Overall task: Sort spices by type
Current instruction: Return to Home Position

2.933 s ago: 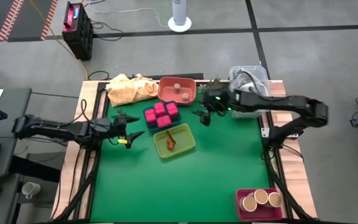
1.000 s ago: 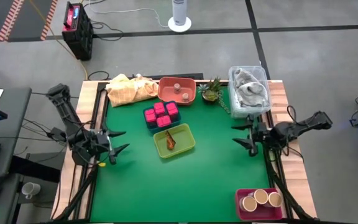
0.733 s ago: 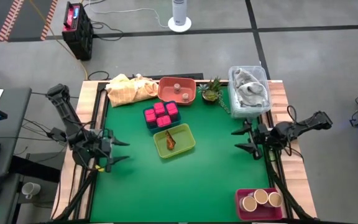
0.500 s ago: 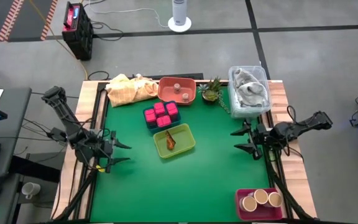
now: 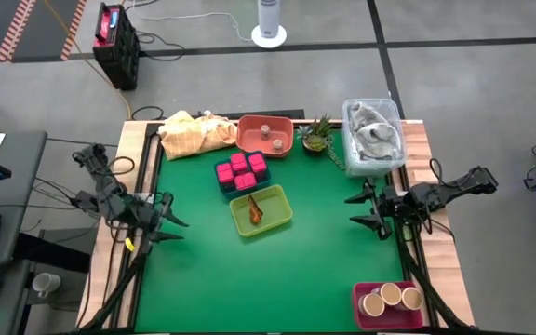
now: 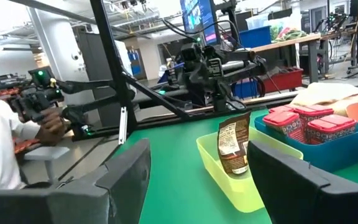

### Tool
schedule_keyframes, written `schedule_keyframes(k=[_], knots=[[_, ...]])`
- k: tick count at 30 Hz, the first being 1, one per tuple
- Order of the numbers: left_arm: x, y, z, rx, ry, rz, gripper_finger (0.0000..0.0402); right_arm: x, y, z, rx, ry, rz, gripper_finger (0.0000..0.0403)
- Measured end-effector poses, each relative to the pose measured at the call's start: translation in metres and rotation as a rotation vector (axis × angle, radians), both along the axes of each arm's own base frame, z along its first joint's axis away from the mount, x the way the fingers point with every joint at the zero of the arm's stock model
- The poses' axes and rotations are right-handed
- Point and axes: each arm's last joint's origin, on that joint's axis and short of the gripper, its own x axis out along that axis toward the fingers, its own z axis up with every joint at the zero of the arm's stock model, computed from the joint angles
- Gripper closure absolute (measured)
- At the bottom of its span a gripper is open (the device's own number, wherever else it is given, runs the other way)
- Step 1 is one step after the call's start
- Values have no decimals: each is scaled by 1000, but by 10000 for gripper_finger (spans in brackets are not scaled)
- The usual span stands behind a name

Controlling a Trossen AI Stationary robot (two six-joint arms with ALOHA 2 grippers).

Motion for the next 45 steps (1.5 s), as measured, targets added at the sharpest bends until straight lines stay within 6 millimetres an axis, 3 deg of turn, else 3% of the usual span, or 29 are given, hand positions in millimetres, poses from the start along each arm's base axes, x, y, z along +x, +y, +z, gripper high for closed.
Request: schedule_keyframes(k=[8,26,29,35,45], knots=[[6,-2,-7,-5,-98,111,264,1,0,-4,-14,42,0,112],[7,-1,-22,144,-41,145,264,1,0,-5,-16,47,0,112],[12,1,-22,52,-89,205,264,1,0,-5,-16,47,0,112],[19,13,-13,-399,-219,346,265,1,0,-5,-17,48,-1,112],[27,31,-26,-268,-145,576,265,1,0,-5,-18,51,-1,112]])
